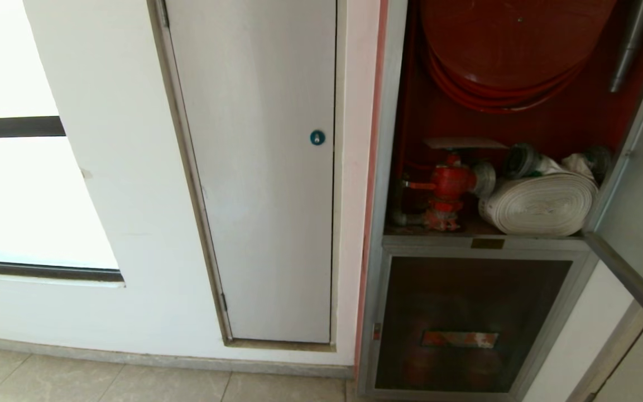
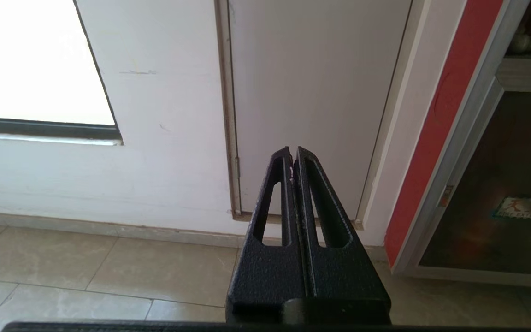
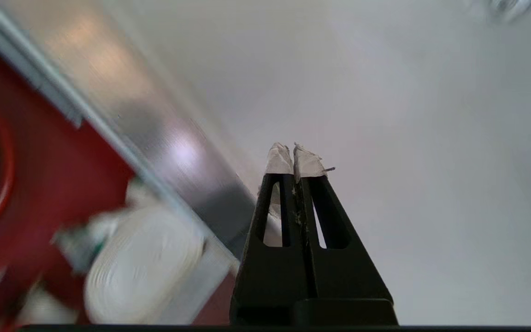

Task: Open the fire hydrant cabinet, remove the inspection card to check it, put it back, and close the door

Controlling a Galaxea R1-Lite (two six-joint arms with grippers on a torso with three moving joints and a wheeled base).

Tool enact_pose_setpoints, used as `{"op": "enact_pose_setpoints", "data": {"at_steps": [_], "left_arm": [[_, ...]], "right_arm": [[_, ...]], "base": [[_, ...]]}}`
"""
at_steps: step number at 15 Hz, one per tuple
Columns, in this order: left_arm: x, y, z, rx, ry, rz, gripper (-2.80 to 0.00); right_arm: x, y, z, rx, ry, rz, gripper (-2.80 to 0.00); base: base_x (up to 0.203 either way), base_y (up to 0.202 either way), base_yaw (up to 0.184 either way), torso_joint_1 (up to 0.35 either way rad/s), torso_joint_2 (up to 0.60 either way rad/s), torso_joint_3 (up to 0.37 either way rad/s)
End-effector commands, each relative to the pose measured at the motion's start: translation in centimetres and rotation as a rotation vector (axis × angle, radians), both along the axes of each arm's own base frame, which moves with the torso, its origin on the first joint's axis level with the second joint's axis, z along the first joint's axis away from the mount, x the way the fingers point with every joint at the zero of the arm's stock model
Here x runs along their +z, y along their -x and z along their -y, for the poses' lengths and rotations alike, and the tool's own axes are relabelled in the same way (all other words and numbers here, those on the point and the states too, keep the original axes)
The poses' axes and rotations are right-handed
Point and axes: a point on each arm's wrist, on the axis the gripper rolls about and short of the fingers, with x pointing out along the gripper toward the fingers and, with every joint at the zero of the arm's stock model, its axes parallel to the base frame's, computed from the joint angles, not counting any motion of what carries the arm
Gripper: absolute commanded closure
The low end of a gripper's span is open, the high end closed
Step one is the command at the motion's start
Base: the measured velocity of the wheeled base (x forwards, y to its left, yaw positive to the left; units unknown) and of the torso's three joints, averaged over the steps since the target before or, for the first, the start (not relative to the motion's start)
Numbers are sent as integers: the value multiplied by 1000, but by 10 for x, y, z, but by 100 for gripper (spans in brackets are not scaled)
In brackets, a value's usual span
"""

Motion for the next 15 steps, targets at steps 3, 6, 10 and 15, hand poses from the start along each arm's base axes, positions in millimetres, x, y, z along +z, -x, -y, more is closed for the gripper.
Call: {"op": "enact_pose_setpoints", "data": {"at_steps": [3, 6, 10, 15], "left_arm": [[0, 0, 0, 0, 1, 1, 0], [0, 0, 0, 0, 1, 1, 0], [0, 0, 0, 0, 1, 1, 0], [0, 0, 0, 2, 1, 1, 0]], "right_arm": [[8, 1, -17, 77, 9, -15, 0], [10, -3, -30, 167, 44, -12, 0], [14, -11, -53, 390, -9, -57, 0], [53, -20, -65, 569, -86, -127, 0]], "base": [[0, 0, 0, 0, 0, 0], [0, 0, 0, 0, 0, 0], [0, 0, 0, 0, 0, 0], [0, 0, 0, 0, 0, 0]]}}
